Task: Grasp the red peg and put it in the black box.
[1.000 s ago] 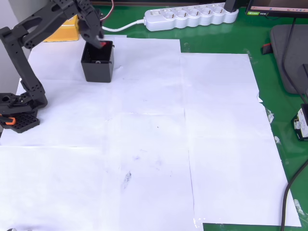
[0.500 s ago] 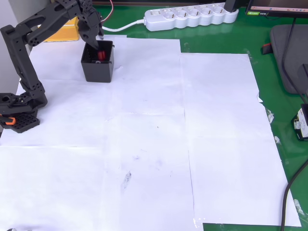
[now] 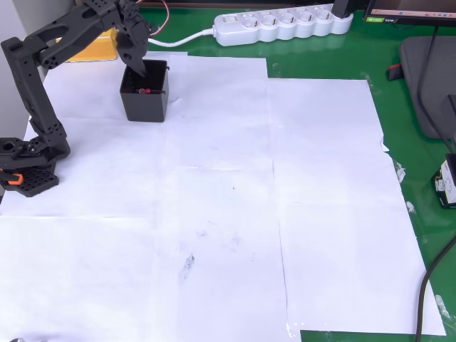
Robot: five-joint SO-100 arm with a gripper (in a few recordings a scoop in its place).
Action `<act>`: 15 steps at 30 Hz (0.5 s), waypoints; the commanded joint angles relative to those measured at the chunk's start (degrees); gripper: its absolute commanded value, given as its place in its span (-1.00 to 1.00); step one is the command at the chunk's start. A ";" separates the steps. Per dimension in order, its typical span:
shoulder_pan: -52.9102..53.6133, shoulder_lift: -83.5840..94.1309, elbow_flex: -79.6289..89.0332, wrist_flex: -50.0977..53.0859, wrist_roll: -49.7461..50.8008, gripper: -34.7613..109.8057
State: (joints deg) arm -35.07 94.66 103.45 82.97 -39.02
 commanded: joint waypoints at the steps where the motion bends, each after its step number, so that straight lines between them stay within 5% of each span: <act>1: 2.81 -9.05 1.76 1.67 -4.57 -0.52; 6: 10.20 -14.85 -0.35 1.58 -13.18 -0.52; 15: 23.38 -26.37 -17.14 -15.38 -20.04 -0.52</act>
State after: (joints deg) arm -14.06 75.23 88.59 72.42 -57.74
